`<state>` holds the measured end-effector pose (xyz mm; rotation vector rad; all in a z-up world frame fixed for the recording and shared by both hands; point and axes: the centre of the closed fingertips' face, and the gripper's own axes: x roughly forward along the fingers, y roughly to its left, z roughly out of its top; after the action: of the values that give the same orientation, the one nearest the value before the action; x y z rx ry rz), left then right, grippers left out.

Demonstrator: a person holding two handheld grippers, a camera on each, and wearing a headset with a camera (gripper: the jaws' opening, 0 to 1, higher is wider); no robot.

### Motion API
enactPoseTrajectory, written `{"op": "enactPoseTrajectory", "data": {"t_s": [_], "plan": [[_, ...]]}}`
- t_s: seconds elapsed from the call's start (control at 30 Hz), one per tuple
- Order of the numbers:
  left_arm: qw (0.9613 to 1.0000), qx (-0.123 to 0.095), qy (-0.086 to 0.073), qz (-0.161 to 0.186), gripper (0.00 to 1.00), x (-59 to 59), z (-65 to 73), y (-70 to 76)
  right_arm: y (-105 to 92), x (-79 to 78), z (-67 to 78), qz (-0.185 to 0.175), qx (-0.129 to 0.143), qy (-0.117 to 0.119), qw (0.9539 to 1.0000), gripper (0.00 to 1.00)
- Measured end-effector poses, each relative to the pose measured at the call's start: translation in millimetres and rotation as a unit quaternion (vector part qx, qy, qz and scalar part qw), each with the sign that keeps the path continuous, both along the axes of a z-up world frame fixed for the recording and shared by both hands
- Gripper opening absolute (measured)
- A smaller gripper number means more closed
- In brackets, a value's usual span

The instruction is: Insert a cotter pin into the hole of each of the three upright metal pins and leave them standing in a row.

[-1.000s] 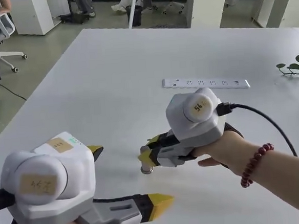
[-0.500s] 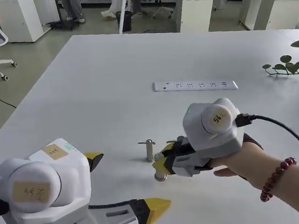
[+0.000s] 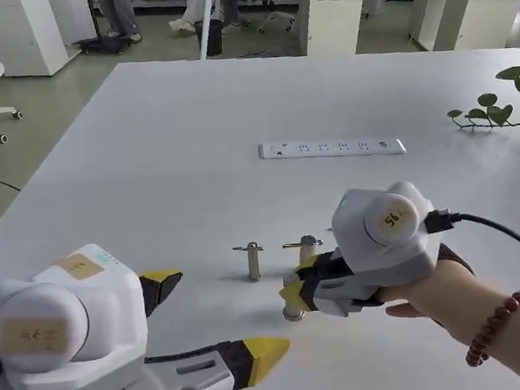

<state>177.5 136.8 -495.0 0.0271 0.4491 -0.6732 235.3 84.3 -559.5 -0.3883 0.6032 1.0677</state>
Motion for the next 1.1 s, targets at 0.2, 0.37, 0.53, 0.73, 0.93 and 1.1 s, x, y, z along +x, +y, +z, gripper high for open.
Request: {"op": "enactPoseTrajectory", "data": {"t_s": [0.2, 0.37, 0.53, 0.73, 0.93, 1.1], "plan": [[0.9996, -0.023, -0.015, -0.008, 0.78, 0.0, 8.0, -6.8, -7.2, 0.8, -3.2, -0.009, -0.005, -0.001, 0.9999, 0.08], [0.9997, -0.019, -0.013, -0.010, 0.78, 1.3, 6.2, -8.6, -11.0, 0.0, -5.6, -0.012, -0.006, 0.001, 0.9999, 0.08], [0.9997, -0.016, -0.011, -0.012, 0.78, 0.8, 4.3, -10.3, -13.9, -0.2, -7.0, -0.015, -0.004, 0.001, 0.9999, 0.08], [0.9996, -0.020, -0.011, -0.014, 0.76, 0.3, 5.8, -12.0, -16.7, -2.5, -7.9, -0.017, 0.000, 0.001, 0.9999, 0.08], [0.9995, -0.023, -0.014, -0.013, 0.74, 0.5, 8.9, -12.6, -16.7, -3.0, -8.1, -0.013, 0.002, 0.005, 0.9999, 0.09], [0.9994, -0.025, -0.017, -0.014, 0.71, 0.0, 9.9, -13.3, -16.9, -3.3, -9.3, -0.020, 0.013, 0.012, 0.9996, 0.09]]}}
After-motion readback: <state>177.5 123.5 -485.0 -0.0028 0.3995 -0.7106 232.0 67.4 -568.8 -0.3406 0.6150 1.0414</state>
